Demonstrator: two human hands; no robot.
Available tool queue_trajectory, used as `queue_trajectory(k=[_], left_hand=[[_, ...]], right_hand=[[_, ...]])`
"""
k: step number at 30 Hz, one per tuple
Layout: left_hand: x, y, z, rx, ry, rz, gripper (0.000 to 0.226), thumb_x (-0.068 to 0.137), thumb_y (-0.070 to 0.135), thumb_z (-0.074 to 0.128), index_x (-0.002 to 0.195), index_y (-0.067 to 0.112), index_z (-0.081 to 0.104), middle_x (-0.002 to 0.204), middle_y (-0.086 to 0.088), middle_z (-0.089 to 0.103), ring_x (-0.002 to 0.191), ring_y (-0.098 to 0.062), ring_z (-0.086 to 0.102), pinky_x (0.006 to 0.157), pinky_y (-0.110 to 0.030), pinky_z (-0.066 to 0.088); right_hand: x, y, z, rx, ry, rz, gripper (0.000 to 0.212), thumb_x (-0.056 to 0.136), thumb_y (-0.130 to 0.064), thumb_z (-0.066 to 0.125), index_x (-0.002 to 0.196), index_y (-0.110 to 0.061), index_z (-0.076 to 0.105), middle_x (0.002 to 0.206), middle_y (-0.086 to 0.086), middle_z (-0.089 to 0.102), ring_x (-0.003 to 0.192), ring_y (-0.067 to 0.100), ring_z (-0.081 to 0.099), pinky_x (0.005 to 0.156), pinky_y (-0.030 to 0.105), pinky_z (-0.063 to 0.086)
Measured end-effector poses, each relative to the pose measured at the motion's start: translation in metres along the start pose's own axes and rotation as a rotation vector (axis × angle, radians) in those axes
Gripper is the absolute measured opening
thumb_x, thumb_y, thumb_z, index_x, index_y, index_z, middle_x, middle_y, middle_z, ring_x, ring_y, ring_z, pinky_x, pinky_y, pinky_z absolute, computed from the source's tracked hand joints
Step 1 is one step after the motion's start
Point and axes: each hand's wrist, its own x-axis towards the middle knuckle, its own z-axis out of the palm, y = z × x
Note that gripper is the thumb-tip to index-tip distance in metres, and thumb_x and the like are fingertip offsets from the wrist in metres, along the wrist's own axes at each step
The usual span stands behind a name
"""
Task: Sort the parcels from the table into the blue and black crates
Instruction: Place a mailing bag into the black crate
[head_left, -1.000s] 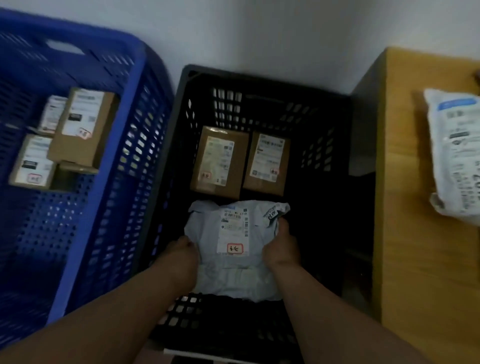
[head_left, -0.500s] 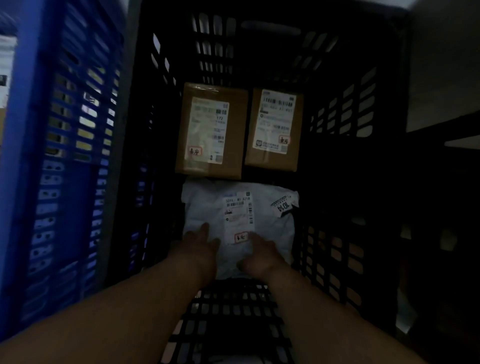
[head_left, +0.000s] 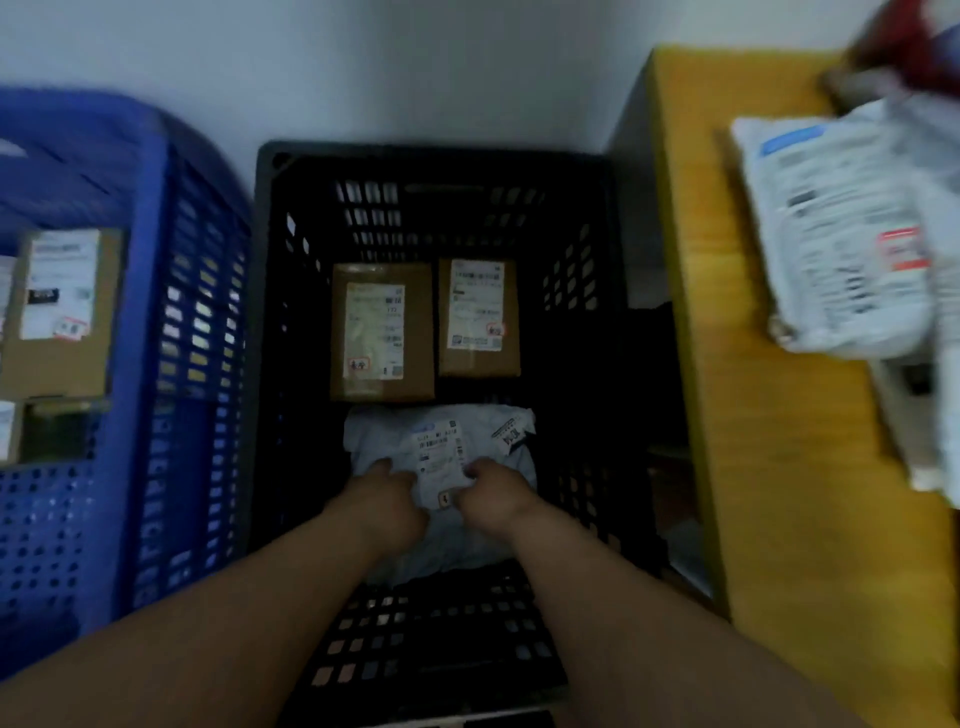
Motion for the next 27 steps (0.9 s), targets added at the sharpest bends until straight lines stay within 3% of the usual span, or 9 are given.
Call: queue_trajectory(k=[7,14,18,22,24,27], left_hand=[[-0.099,0.04,-0.071,-0.003,0.191,0.039,0.052,0.095,0.043,0.047,0.141,0.018,0.042,0.146,-0.01,0.038,0.131,-0.028,0.038,0.108,-0.033,0.037],[-0.177,0.108,-0.102,-0.04,0.418,0.107,0.044,0.093,0.039,0.054,0.129,0.012,0.053,0.133,-0.013,0.048,0.117,-0.025,0.05,0.094,-0.029,0.045],[-0.21,0.172,-0.092,-0.033,0.476,0.152,0.056,0.094,0.04,0.053,0.142,0.014,0.043,0.144,-0.013,0.043,0.128,-0.026,0.045,0.098,-0.027,0.039],[-0.234,0.248,-0.063,-0.175,0.515,0.213,0.056,0.093,0.039,0.058,0.142,0.013,0.047,0.145,-0.009,0.046,0.126,-0.023,0.05,0.099,-0.029,0.044],[-0.245,0.287,-0.041,-0.227,0.509,0.226,0.057,0.094,0.037,0.058,0.144,0.014,0.042,0.149,-0.008,0.042,0.129,-0.023,0.047,0.095,-0.027,0.042],[-0.255,0.339,-0.009,-0.314,0.51,0.271,0.052,0.095,0.034,0.057,0.143,0.016,0.044,0.146,-0.008,0.044,0.118,-0.021,0.053,0.081,-0.024,0.042]], right_hand=[[-0.117,-0.044,-0.057,0.01,0.207,-0.213,0.047,0.098,-0.027,0.049,0.143,-0.015,0.043,0.141,0.01,0.049,0.124,0.025,0.05,0.09,0.024,0.041],[-0.221,-0.019,-0.115,0.052,0.507,-0.384,0.037,0.092,-0.026,0.054,0.129,-0.019,0.057,0.126,0.006,0.062,0.114,0.022,0.058,0.084,0.022,0.04],[-0.276,0.042,-0.161,0.017,0.759,-0.415,0.034,0.089,-0.021,0.053,0.122,-0.017,0.062,0.124,0.008,0.061,0.115,0.026,0.056,0.089,0.028,0.042],[-0.324,0.137,-0.204,-0.156,1.009,-0.329,0.034,0.09,-0.022,0.053,0.122,-0.018,0.061,0.121,0.006,0.058,0.113,0.026,0.054,0.092,0.034,0.044],[-0.342,0.189,-0.22,-0.279,1.045,-0.255,0.034,0.09,-0.024,0.051,0.123,-0.02,0.059,0.121,0.005,0.056,0.111,0.025,0.053,0.091,0.034,0.043],[-0.356,0.25,-0.228,-0.447,0.929,-0.193,0.033,0.094,-0.035,0.046,0.123,-0.019,0.052,0.125,0.005,0.051,0.111,0.024,0.048,0.091,0.034,0.04]])
